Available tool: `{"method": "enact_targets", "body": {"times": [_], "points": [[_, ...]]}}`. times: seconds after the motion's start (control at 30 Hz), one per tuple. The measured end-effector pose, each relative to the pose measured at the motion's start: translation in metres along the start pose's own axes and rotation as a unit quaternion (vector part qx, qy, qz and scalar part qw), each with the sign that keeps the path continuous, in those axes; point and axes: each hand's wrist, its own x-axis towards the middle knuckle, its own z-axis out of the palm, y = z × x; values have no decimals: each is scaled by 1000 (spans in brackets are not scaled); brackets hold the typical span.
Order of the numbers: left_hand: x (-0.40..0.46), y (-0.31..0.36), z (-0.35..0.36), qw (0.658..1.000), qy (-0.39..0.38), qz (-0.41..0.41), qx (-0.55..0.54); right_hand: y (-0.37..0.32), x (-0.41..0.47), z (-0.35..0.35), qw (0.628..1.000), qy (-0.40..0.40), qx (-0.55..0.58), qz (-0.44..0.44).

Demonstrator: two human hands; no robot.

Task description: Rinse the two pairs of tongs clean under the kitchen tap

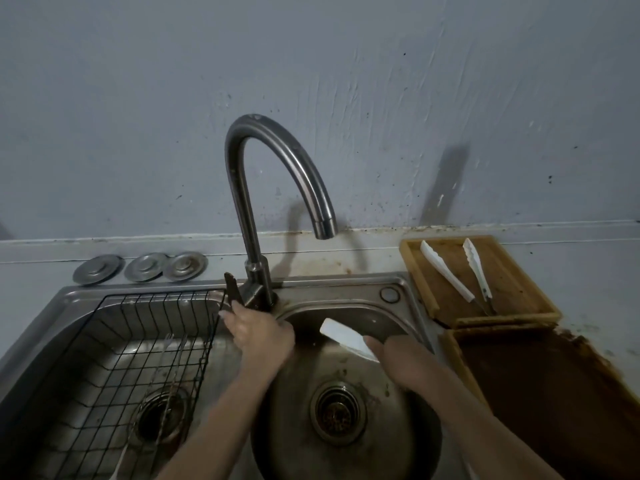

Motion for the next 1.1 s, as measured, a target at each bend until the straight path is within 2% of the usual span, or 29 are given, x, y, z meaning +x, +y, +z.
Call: {"method": "enact_targets", "body": {"times": [0.03, 0.1, 0.23, 0.37, 0.5, 0.67, 0.8, 0.93, 1.03, 1.1], "points": [[-14, -3, 13, 998, -18, 29, 52, 5, 1, -8, 1000, 15, 4, 1], [-35, 4, 41, 981, -66, 138, 116, 21, 7, -30, 996, 75, 53, 17], [-37, 41, 70, 937, -201, 269, 96, 55, 18, -66, 967, 208, 147, 25], [-27, 80, 98, 884, -230, 375, 161, 84, 30, -87, 946, 308, 87, 59], [-20, 106, 136, 832, -266, 457, 168, 107, 51, -94, 940, 326, 22, 99], [-14, 103, 164, 816, -288, 436, 246, 119, 73, -87, 942, 318, 4, 110], [-15, 100, 167, 820, -299, 415, 256, 119, 83, -84, 951, 297, 28, 75], [-19, 103, 161, 816, -311, 409, 265, 113, 80, -86, 960, 263, 52, 81], [-23, 107, 139, 842, -318, 394, 187, 105, 67, -88, 957, 274, 78, 46], [-26, 104, 116, 868, -318, 359, 127, 99, 48, -97, 942, 317, 107, 4]]}}
